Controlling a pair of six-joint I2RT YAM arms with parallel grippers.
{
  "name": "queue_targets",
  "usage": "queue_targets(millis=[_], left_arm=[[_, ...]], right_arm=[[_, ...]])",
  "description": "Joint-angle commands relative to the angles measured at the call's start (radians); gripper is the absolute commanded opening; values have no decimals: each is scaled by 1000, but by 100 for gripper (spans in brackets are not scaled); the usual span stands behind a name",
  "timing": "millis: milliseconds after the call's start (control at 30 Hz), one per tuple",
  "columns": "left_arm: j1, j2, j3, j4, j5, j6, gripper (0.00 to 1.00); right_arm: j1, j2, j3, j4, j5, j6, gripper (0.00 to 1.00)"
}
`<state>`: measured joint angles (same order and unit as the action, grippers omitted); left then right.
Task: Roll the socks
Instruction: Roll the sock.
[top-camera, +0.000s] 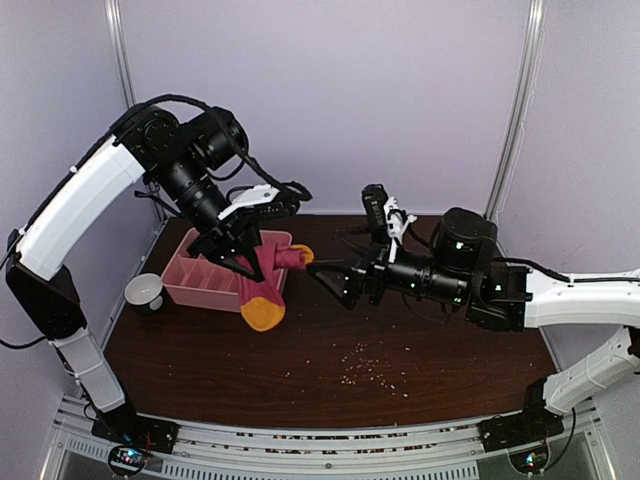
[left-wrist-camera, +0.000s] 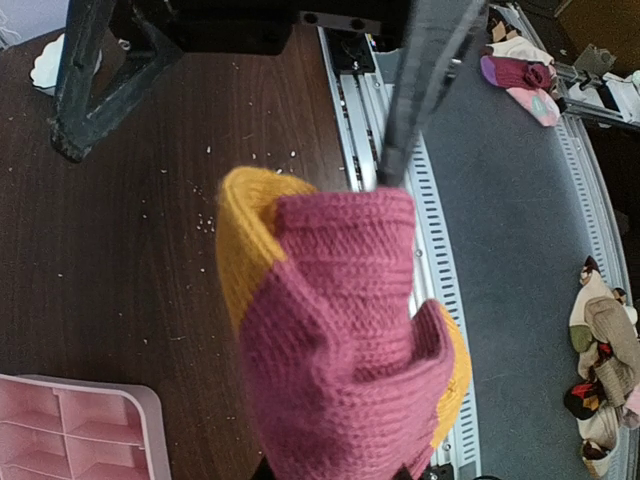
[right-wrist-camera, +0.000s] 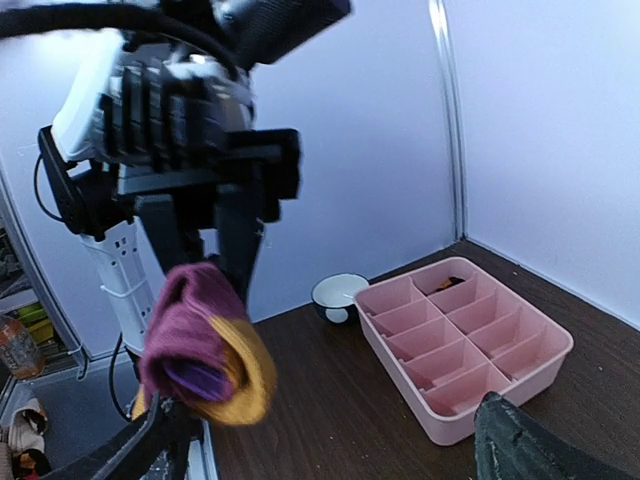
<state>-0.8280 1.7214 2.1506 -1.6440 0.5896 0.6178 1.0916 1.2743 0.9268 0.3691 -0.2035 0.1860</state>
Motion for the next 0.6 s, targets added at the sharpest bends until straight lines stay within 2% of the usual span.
queue_targets(millis=[0,300,567], left_arm=[[14,16,-38,-13,71,-17,0],[16,-2,-95,-13,151,-14,0],[17,-19,-112,-13,162,-7,0]], right_arm=[[48,40,55,11,-78,-58,100],[101,132,162,-2,-153,-124,99],[103,175,227,-80,-114,-135,99]])
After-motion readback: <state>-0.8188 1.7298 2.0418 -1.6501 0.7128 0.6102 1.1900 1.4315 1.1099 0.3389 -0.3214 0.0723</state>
